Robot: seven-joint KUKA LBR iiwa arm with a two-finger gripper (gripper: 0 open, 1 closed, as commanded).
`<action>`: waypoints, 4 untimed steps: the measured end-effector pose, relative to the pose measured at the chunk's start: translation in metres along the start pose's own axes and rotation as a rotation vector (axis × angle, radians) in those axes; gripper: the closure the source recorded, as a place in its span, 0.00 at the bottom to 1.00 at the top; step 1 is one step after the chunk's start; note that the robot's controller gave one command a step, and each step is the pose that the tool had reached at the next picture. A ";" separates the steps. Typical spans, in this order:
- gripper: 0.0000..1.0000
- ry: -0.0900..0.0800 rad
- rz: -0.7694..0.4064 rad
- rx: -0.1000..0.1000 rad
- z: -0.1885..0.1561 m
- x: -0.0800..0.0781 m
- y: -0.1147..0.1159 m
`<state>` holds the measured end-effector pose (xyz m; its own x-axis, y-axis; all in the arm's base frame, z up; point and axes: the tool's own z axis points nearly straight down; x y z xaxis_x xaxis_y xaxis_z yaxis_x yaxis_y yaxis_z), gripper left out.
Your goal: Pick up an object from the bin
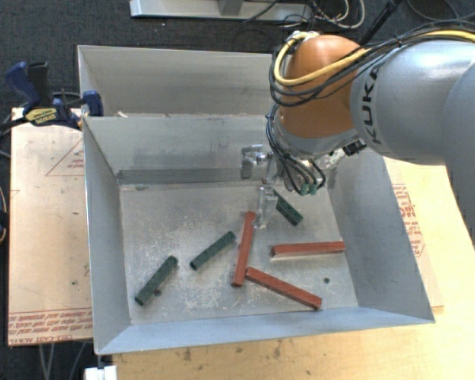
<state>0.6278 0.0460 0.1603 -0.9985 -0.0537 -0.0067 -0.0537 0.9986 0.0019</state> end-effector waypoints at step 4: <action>1.00 0.003 -0.292 -0.002 0.089 0.045 0.049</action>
Offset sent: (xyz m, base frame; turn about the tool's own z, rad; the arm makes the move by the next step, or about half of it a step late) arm -0.0229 -0.0181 -0.0903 -0.2766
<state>0.5805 0.0930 0.0712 -0.9407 -0.3391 -0.0039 -0.3391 0.9407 0.0026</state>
